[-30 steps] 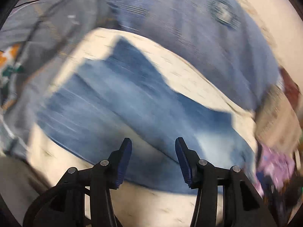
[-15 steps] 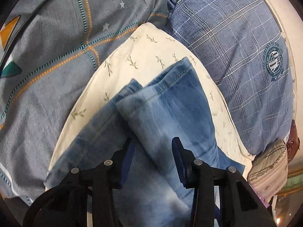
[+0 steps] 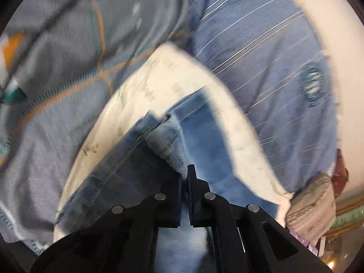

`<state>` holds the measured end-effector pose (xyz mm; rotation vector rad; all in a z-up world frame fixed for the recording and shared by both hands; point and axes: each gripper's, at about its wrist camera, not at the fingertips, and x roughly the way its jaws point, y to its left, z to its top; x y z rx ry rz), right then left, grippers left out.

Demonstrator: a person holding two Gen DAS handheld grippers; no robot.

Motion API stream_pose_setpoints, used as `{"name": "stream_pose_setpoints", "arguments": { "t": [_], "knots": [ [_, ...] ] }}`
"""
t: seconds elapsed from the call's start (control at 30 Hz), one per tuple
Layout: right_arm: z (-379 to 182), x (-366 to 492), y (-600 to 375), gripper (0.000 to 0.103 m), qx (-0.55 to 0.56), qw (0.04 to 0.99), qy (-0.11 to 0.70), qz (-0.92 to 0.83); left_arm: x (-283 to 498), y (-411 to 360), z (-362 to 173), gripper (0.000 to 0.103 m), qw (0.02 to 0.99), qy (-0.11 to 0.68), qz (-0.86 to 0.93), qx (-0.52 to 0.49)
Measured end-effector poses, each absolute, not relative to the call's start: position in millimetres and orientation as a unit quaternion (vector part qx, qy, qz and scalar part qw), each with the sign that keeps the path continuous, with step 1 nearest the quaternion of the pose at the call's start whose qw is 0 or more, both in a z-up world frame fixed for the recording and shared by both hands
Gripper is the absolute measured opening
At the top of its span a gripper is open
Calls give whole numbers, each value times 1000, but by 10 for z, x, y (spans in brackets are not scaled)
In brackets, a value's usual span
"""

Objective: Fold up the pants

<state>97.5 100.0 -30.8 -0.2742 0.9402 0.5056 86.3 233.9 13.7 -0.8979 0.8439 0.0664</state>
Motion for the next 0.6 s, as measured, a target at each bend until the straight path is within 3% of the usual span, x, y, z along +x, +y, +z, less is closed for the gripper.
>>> {"name": "stream_pose_setpoints", "arguments": {
  "t": [0.17, 0.33, 0.6],
  "knots": [
    [143, 574, 962, 3, -112, 867, 401, 275, 173, 2319, 440, 3, 852, 344, 50, -392],
    [-260, 495, 1048, 4, -131, 842, 444, 278, 23, 2289, 11, 3, 804, 428, 124, -394],
    [-313, 517, 952, 5, -88, 838, 460, 281, -97, 2052, 187, 4, 837, 415, 166, -316]
  ]
}}
